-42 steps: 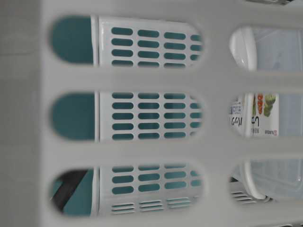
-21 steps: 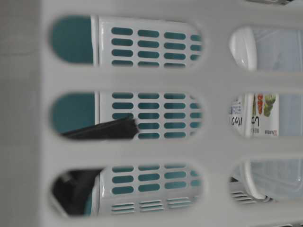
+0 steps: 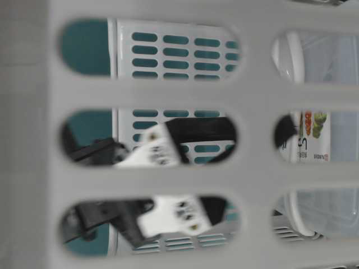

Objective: Pick up the chinese spoon from the shopping basket with the left arm.
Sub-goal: 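Close the left gripper around the white spoon's handle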

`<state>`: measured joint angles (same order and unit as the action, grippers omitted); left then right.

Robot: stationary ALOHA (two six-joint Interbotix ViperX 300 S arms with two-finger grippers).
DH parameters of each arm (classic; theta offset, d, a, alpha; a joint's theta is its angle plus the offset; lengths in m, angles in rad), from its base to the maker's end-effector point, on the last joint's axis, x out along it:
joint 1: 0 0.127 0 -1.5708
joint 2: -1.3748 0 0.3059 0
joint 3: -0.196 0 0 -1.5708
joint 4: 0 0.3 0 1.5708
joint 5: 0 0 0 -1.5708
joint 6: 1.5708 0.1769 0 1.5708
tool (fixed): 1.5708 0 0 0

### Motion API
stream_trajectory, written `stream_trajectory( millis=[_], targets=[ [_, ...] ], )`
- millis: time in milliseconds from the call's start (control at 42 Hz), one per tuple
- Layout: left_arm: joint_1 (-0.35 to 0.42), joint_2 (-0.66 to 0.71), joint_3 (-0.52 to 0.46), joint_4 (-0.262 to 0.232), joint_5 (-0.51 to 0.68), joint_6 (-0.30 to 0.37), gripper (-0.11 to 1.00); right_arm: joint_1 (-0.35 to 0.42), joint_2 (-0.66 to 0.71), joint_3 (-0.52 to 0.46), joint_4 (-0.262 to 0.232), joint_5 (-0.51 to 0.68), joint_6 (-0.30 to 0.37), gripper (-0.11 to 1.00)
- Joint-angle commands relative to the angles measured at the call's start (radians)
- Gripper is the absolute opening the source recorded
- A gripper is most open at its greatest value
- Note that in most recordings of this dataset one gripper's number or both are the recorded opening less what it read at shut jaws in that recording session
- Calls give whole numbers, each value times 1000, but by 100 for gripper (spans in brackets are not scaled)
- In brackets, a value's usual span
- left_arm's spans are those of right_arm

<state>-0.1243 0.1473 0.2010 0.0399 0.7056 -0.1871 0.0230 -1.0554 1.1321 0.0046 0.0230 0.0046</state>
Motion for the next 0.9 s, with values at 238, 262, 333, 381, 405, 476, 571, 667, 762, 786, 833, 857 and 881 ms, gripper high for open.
stream_trajectory(
  millis=[238, 262, 333, 381, 405, 476, 571, 667, 762, 786, 833, 857, 881],
  targets=[
    [0, 28, -18, 3, -3, 9, 85, 2, 6, -18, 5, -12, 2, 73],
    [-2, 32, -20, 3, -5, 9, 85, 3, 6, -18, 5, -12, 2, 73],
    [-2, 43, -21, 3, -8, 9, 85, 2, 6, -18, 5, -12, 2, 73],
    [-2, 52, -25, 5, -8, 9, 85, 2, 6, -18, 5, -12, 2, 73],
    [-2, 54, -26, 5, -8, 9, 85, 3, 6, -18, 5, -12, 2, 73],
    [-2, 61, -31, 3, -8, 11, 85, 2, 6, -17, 5, -12, 2, 73],
    [3, 67, -31, 3, -3, 11, 85, 3, 6, -17, 5, -12, 2, 73],
    [6, 69, -26, 5, -3, 9, 85, 2, 6, -15, 3, -12, 2, 73],
    [9, 69, -25, 5, -3, 9, 84, 3, 6, -15, 3, -14, 2, 73],
    [9, 69, -25, 5, -5, 9, 84, 2, 6, -14, 5, -14, 2, 73],
    [12, 69, -25, 3, -3, 8, 84, 3, 6, -12, 5, -17, 2, 73],
    [12, 69, -25, 5, -3, 8, 83, 2, 6, -12, 5, -18, 2, 73],
    [12, 69, -25, 5, -3, 8, 82, 3, 6, -12, 5, -20, 2, 73]
  ],
)
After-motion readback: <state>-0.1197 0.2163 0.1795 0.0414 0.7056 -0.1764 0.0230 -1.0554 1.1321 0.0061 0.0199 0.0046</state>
